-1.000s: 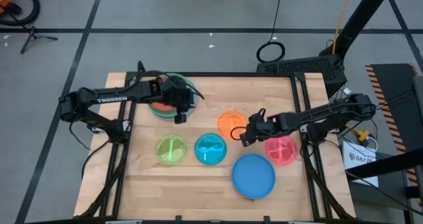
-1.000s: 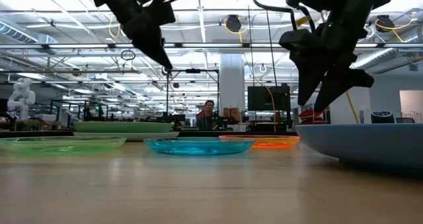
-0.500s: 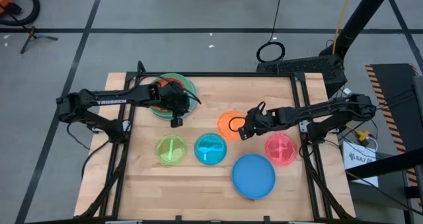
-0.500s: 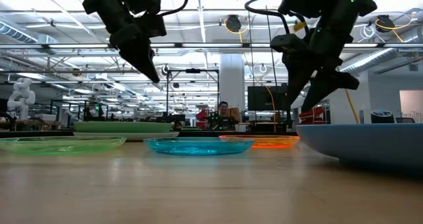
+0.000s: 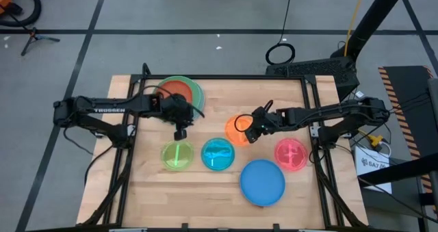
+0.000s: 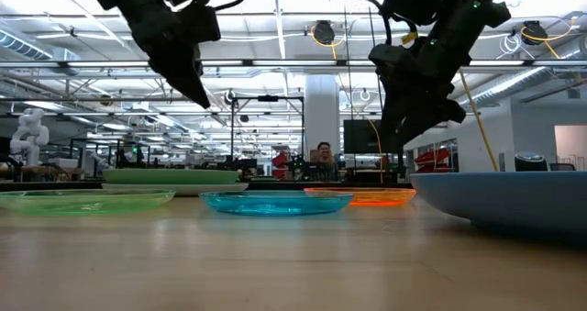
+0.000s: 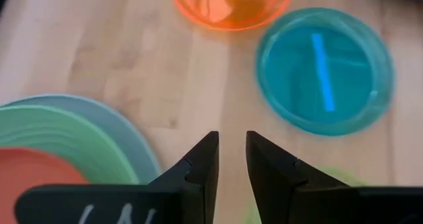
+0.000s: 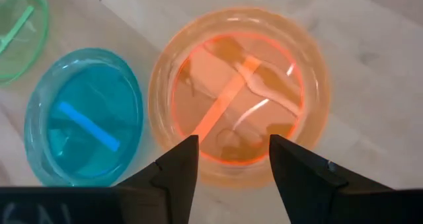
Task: Stack plastic plates
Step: Stack the blue plate on top of the orange plate
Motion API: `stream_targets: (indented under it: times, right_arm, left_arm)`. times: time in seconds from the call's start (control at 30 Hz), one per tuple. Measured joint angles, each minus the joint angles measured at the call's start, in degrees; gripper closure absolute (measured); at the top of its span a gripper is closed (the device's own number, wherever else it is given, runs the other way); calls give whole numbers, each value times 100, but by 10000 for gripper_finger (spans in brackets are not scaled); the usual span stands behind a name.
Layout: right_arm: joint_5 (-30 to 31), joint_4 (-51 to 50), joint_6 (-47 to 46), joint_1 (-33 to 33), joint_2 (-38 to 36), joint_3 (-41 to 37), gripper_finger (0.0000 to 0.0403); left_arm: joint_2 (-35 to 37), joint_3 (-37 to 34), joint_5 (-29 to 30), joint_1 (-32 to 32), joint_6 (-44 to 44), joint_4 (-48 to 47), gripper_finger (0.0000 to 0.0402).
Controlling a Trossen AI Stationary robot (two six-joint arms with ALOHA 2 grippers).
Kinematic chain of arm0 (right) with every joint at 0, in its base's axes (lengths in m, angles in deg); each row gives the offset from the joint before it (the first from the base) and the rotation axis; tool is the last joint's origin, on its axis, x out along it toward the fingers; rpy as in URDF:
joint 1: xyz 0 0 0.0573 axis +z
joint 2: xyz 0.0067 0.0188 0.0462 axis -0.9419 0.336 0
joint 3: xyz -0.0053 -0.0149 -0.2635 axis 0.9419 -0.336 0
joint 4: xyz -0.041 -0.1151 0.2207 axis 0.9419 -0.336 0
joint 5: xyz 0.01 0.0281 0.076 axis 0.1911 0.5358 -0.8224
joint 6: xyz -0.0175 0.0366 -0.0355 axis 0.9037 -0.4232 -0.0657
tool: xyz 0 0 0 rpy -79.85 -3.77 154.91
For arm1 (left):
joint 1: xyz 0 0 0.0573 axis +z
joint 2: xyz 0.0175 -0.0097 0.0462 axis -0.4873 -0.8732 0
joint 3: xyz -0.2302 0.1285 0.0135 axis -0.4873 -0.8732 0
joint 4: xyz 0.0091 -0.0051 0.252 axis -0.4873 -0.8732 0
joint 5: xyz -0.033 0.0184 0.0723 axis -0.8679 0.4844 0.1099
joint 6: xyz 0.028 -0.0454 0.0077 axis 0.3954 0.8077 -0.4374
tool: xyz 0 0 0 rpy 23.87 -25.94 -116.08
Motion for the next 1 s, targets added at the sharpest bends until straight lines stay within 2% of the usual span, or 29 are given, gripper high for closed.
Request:
stream_targets:
  times: [0.37,0.57,0.7,0.87,1.0]
  right_arm:
    - [76,-27,414,232,0,0,225]
    - [-813,-155,1619,768,0,0,225]
    - [-847,-543,1929,1221,0,2,225]
    - [-806,-1128,1635,1760,184,2,225]
    - [-645,-1063,1370,2001,410,4,225]
  left_arm:
    - [0,0,278,-935,390,405,319]
    - [0,0,455,-1085,475,475,319]
    - [0,0,455,-1085,498,543,319]
    - [0,2,457,-1085,452,681,319]
    - [0,4,457,-1085,440,731,319]
